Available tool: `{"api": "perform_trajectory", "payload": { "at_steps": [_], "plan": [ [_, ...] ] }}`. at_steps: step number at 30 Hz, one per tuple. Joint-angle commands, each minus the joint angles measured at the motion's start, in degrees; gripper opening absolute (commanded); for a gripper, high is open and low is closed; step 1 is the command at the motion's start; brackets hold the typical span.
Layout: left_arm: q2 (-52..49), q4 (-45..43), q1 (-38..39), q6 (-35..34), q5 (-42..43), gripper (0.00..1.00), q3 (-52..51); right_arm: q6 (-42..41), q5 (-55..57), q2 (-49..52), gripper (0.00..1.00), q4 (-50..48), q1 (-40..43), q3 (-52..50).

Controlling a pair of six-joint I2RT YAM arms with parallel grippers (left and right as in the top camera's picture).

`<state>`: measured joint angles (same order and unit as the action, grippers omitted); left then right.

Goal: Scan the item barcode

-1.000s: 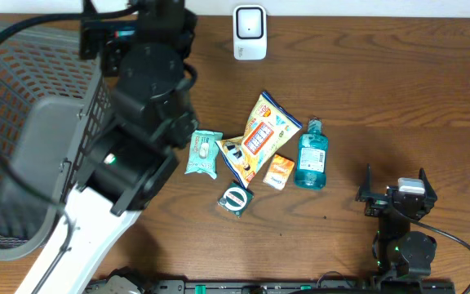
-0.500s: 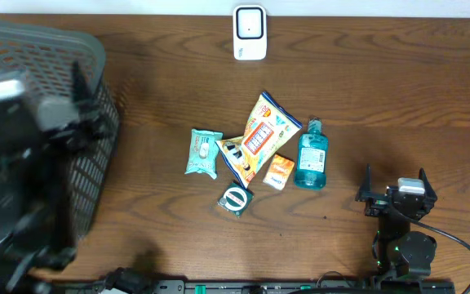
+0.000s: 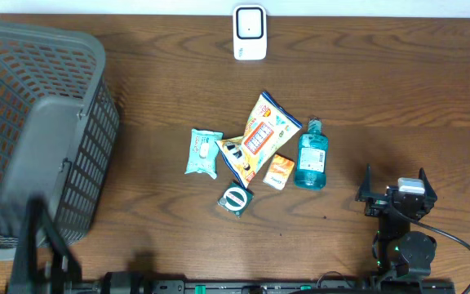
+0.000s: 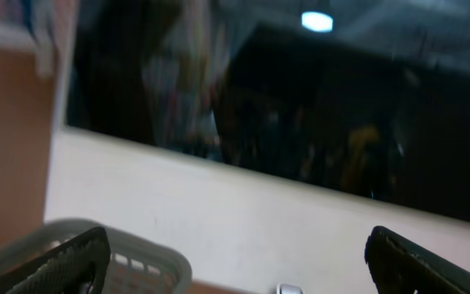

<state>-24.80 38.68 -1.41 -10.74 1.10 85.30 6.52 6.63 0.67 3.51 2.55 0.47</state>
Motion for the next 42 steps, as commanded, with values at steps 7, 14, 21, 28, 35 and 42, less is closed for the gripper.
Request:
{"api": "perform_trajectory", "payload": {
  "at_steps": [7, 14, 21, 28, 35, 42],
  "plan": [
    [9.3, -12.3, -5.2, -1.0, 3.4, 0.98, -0.2, 0.4, -0.2, -0.3, 0.99, 0.1, 0.0, -0.2],
    [10.4, -13.3, -5.2, -1.0, 3.4, 0.98, -2.8, 0.4, -0.2, -0.3, 0.99, 0.1, 0.0, -0.2],
    [19.8, -19.1, -5.2, -6.2, 3.5, 0.98, -15.7, 0.4, -0.2, -0.3, 0.99, 0.1, 0.0, -0.2],
    [24.2, -23.7, -5.0, -8.0, 7.1, 0.98, -25.7, 0.4, -0.2, -0.3, 0.99, 0.1, 0.0, -0.2],
    [24.6, -28.6, -4.8, -8.0, 14.9, 0.98, -37.1, 0.4, -0.2, -0.3, 0.99, 0.1, 0.0, -0.2],
    [24.6, -32.8, -4.8, -8.0, 11.6, 0.98, -50.1, 0.4, -0.2, -0.3, 0.99, 0.1, 0.0, -0.2]
  ]
}}
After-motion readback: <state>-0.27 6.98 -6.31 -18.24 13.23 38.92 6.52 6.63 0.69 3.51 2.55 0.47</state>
